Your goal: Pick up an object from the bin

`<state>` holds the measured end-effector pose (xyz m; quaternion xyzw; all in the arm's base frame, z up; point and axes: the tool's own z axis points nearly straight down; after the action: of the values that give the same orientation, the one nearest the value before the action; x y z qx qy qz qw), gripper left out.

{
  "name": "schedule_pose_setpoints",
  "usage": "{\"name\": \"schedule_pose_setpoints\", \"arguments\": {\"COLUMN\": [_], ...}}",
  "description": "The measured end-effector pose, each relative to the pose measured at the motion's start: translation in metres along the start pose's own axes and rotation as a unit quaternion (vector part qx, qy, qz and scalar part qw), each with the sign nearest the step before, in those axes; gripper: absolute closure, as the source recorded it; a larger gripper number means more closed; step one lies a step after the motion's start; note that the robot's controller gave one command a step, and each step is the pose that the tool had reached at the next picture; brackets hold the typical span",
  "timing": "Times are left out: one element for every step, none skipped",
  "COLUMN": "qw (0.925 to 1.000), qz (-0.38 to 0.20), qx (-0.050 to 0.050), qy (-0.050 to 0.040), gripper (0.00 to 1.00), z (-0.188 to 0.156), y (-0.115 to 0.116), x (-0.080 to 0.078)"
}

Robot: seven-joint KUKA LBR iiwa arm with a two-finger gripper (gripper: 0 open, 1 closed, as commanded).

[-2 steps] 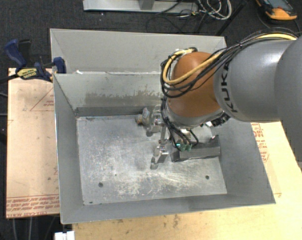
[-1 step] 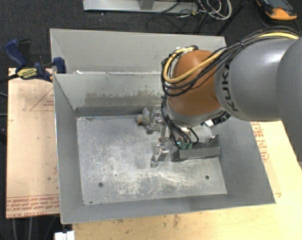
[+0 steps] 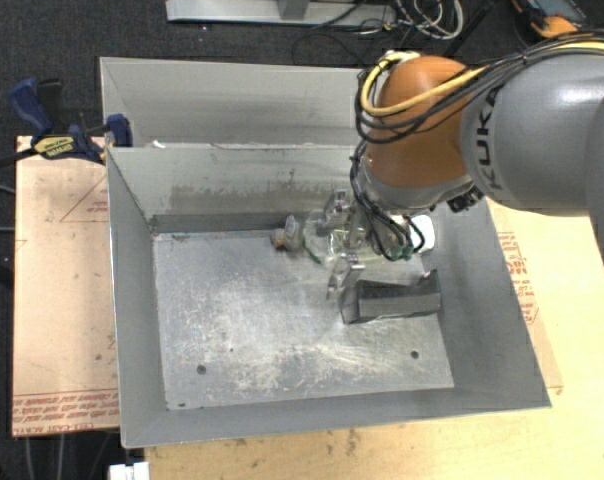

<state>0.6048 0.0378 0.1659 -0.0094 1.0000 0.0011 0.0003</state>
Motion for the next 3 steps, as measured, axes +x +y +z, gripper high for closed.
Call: {"name": "schedule_pose_setpoints", "arguments": {"qw": [0.9968,0.9888,0.9999], "qz": [-0.08,-0.149,0.014], "qx": [0.002,0.0,0.001], "qy": [-0.0038,0.001,-0.006], "gripper": [0.0,0.0,0.0], "z": [0.017,-0.001,0.03], "y": [-0.005,-0.008,0.001], "x": [-0.021,-0.024,-0.038]}}
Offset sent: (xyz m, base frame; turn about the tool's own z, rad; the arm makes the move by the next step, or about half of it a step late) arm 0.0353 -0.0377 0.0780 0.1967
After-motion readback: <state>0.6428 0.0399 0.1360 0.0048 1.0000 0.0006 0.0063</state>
